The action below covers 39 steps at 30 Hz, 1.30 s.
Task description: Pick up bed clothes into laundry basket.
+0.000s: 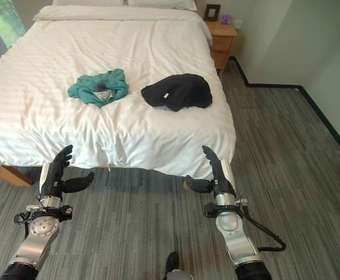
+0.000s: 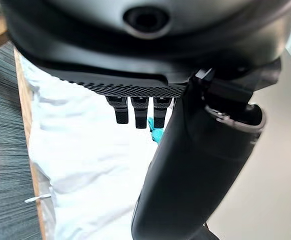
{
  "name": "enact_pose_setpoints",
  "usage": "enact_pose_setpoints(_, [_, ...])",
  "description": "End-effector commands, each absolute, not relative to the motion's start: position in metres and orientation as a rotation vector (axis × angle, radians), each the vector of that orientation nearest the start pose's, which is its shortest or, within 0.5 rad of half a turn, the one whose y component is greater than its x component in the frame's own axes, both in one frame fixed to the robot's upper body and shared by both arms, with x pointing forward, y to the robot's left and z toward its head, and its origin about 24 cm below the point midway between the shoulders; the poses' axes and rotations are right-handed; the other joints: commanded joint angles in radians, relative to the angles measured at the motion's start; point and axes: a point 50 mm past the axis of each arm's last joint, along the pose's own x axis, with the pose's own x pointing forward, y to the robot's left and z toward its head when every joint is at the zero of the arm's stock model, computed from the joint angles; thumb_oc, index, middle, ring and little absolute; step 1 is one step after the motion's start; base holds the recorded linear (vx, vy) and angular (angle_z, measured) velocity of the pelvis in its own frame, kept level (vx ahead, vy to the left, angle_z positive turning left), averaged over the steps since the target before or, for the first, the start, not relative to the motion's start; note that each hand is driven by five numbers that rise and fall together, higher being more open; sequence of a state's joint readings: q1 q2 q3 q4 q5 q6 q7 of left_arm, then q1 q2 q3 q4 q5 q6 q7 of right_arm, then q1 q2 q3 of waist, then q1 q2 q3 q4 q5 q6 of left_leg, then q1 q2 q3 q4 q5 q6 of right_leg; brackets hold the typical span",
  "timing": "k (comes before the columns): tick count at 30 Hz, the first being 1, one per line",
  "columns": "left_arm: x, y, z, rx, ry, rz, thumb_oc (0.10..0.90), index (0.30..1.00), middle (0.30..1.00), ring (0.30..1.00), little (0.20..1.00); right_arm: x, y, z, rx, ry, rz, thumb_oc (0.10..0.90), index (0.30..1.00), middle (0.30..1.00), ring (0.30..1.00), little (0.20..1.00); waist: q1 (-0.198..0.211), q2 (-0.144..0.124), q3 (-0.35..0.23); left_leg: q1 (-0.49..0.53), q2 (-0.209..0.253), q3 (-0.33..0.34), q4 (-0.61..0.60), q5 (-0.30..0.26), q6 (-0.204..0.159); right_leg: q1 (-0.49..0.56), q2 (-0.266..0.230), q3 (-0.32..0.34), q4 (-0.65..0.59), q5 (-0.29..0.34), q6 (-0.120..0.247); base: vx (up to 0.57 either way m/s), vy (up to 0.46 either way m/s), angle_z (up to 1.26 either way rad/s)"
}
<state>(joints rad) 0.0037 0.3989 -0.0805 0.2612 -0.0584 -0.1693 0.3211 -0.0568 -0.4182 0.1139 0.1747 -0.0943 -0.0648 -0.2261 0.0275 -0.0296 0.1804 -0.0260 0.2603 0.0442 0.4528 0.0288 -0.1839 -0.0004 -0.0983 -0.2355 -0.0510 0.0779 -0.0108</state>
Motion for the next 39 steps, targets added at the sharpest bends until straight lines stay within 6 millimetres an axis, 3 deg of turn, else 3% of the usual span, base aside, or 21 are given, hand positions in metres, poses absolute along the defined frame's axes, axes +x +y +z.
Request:
enact_pose_setpoints(1, [0.258,0.238,0.080,0.355,-0.287,0.303,0.800,0.900,0.900,0.900,0.900,0.273,-0.210,0.097,-0.518,-0.297,-0.103,0.800,0.900,0.900,0.900,0.900,0.046,0.005,0.014,-0.058,-0.160,0.014,-0.088,-0.091,0.104,0.065,-0.028,-0.008,-0.036,-0.053,0.108,0.48,0.146,-1.04])
enact_pose_setpoints(3, [0.257,0.238,0.079,0.362,-0.285,0.311,0.800,0.900,0.900,0.900,0.900,0.273,-0.209,0.091,-0.521,-0.271,-0.091,0.800,0.900,0.900,0.900,0.900,0.074,0.033,0.009,-0.087,-0.166,0.032,-0.355,-0.001,0.101,0.113,-0.005,0.006,-0.036,-0.097,0.122,0.47,0.162,-0.57])
enact_pose_setpoints(4, [0.257,0.238,0.077,0.369,-0.278,0.314,0.800,0.900,0.900,0.900,0.900,0.274,-0.209,0.087,-0.527,-0.256,-0.087,0.800,0.900,0.900,0.900,0.900,0.090,0.048,0.004,-0.110,-0.177,0.041,-0.455,0.070,0.099,0.135,0.014,0.008,-0.036,-0.120,0.123,0.46,0.133,-0.15])
enact_pose_setpoints(5, [0.257,0.238,0.077,0.372,-0.274,0.313,0.800,0.900,0.900,0.900,0.900,0.275,-0.209,0.085,-0.533,-0.246,-0.084,0.800,0.900,0.900,0.900,0.900,0.105,0.054,0.006,-0.160,-0.186,0.050,-0.510,0.102,0.095,0.161,0.029,0.017,-0.036,-0.139,0.121,0.60,0.160,-0.08])
enact_pose_setpoints(6, [0.259,0.237,0.076,0.375,-0.272,0.311,0.800,0.900,0.900,0.900,0.900,0.278,-0.209,0.085,-0.551,-0.245,-0.083,0.800,0.900,0.900,0.900,0.900,0.130,0.055,0.010,-0.272,-0.199,0.078,-0.540,0.128,0.078,0.218,0.043,0.039,-0.036,-0.184,0.113,0.46,0.106,-0.13])
enact_pose_setpoints(8, [0.260,0.236,0.077,0.374,-0.274,0.313,0.800,0.900,0.900,0.900,0.900,0.281,-0.209,0.088,-0.560,-0.254,-0.084,0.800,0.900,0.900,0.900,0.900,0.139,0.054,0.003,-0.310,-0.196,0.123,-0.540,0.135,0.078,0.242,0.048,0.041,-0.036,-0.209,0.111,0.35,0.121,-0.30])
enact_pose_setpoints(11, [0.256,0.237,0.078,0.369,-0.281,0.314,0.800,0.900,0.900,0.900,0.900,0.286,-0.203,0.093,-0.557,-0.275,-0.076,0.800,0.900,0.900,0.900,0.900,0.182,0.066,-0.018,-0.306,-0.149,0.250,-0.522,0.200,0.100,0.310,0.075,0.048,-0.036,-0.248,0.101,0.39,0.179,-0.52])
enact_pose_setpoints(13, [0.253,0.238,0.075,0.381,-0.266,0.296,0.800,0.900,0.900,0.900,0.900,0.285,-0.200,0.091,-0.555,-0.273,-0.079,0.800,0.900,0.900,0.900,0.900,0.201,0.047,-0.036,-0.266,-0.126,0.305,-0.515,0.233,0.126,0.351,0.078,0.051,-0.036,-0.256,0.102,0.41,0.135,-0.24])
enact_pose_setpoints(15, [0.253,0.240,0.076,0.374,-0.261,0.288,0.800,0.900,0.900,0.900,0.900,0.286,-0.199,0.098,-0.582,-0.307,-0.096,0.800,0.900,0.900,0.900,0.900,0.221,0.007,-0.051,-0.244,-0.127,0.303,-0.521,0.236,0.142,0.359,0.066,0.048,0.016,-0.249,0.123,0.43,0.114,-0.14])
enact_pose_setpoints(17, [0.252,0.238,0.075,0.357,-0.251,0.260,0.800,0.900,0.900,0.900,0.900,0.287,-0.201,0.109,-0.615,-0.350,-0.140,0.800,0.900,0.900,0.900,0.900,0.226,-0.038,-0.060,-0.211,-0.160,0.307,-0.517,0.195,0.176,0.348,0.030,0.028,0.139,-0.203,0.176,0.33,0.107,-0.26])
enact_pose_setpoints(18, [0.252,0.239,0.075,0.357,-0.251,0.260,0.800,0.900,0.900,0.900,0.900,0.287,-0.201,0.109,-0.615,-0.350,-0.140,0.800,0.900,0.900,0.900,0.900,0.230,-0.037,-0.061,-0.211,-0.157,0.310,-0.519,0.198,0.177,0.345,0.031,0.032,0.138,-0.199,0.176,0.33,0.205,0.14])
enact_pose_setpoints(19, [0.251,0.239,0.072,0.347,-0.236,0.259,0.800,0.900,0.900,0.900,0.900,0.290,-0.205,0.132,-0.649,-0.444,-0.212,0.800,0.900,0.900,0.900,0.900,0.204,-0.047,-0.050,-0.147,-0.180,0.298,-0.523,0.149,0.208,0.265,-0.011,0.024,0.361,-0.063,0.245,0.37,0.232,0.19])
enact_pose_setpoints(20, [0.253,0.238,0.071,0.345,-0.229,0.255,0.800,0.900,0.900,0.900,0.900,0.293,-0.208,0.148,-0.675,-0.510,-0.259,0.800,0.900,0.900,0.900,0.900,0.186,-0.046,-0.042,-0.109,-0.183,0.286,-0.526,0.123,0.216,0.214,-0.029,0.019,0.455,-0.007,0.265,0.37,0.230,0.31])
enact_pose_setpoints(22, [0.255,0.236,0.071,0.345,-0.229,0.247,0.800,0.900,0.900,0.900,0.900,0.294,-0.209,0.160,-0.675,-0.558,-0.289,0.800,0.900,0.900,0.900,0.900,0.171,-0.027,-0.036,-0.078,-0.168,0.271,-0.533,0.113,0.216,0.157,-0.044,0.002,0.524,0.013,0.269,0.26,0.069,0.68])
enact_pose_setpoints(23, [0.259,0.233,0.073,0.355,-0.231,0.225,0.800,0.900,0.900,0.900,0.900,0.293,-0.212,0.191,-0.676,-0.682,-0.349,0.800,0.900,0.900,0.900,0.900,0.138,-0.016,-0.024,-0.022,-0.159,0.239,-0.540,0.076,0.204,0.080,-0.095,-0.052,0.530,-0.016,0.257,0.42,0.022,0.66])
enact_pose_setpoints(25, [0.260,0.229,0.074,0.353,-0.239,0.192,0.800,0.900,0.900,0.900,0.900,0.285,-0.216,0.210,-0.689,-0.763,-0.375,0.800,0.900,0.900,0.900,0.900,0.118,-0.014,-0.016,-0.013,-0.156,0.208,-0.540,0.069,0.193,0.048,-0.096,-0.075,0.424,-0.067,0.228,0.35,-0.046,0.62])
enact_pose_setpoints(27, [0.259,0.225,0.073,0.344,-0.237,0.159,0.800,0.900,0.900,0.900,0.900,0.279,-0.224,0.218,-0.717,-0.796,-0.402,0.800,0.900,0.900,0.900,0.900,0.098,-0.030,-0.014,0.001,-0.168,0.160,-0.540,0.043,0.176,0.054,-0.075,-0.073,0.298,-0.125,0.205,0.23,-0.095,1.05])
enact_pose_setpoints(29, [0.259,0.221,0.069,0.334,-0.222,0.136,0.800,0.900,0.900,0.900,0.900,0.276,-0.232,0.221,-0.786,-0.800,-0.428,0.800,0.900,0.900,0.900,0.900,0.098,-0.050,-0.016,0.006,-0.182,0.122,-0.540,0.023,0.165,0.040,-0.046,-0.042,0.161,-0.125,0.190,0.18,-0.107,1.09])
enact_pose_setpoints(33, [0.247,0.229,0.053,0.288,-0.149,0.155,0.800,0.900,0.900,0.900,0.900,0.284,-0.234,0.210,-0.814,-0.722,-0.431,0.800,0.900,0.900,0.900,0.900,0.139,-0.086,-0.039,0.028,-0.192,0.109,-0.540,-0.004,0.159,0.109,-0.054,-0.047,0.053,-0.089,0.192,0.09,-0.125,0.46])
enact_pose_setpoints(39, [0.234,0.235,0.032,0.231,-0.051,0.201,0.800,0.900,0.900,0.900,0.900,0.284,-0.231,0.201,-0.799,-0.679,-0.413,0.800,0.900,0.900,0.900,0.900,0.142,-0.073,-0.060,0.040,-0.192,0.095,-0.540,-0.010,0.151,0.152,-0.049,-0.065,0.006,-0.082,0.182,0.06,-0.041,0.01])
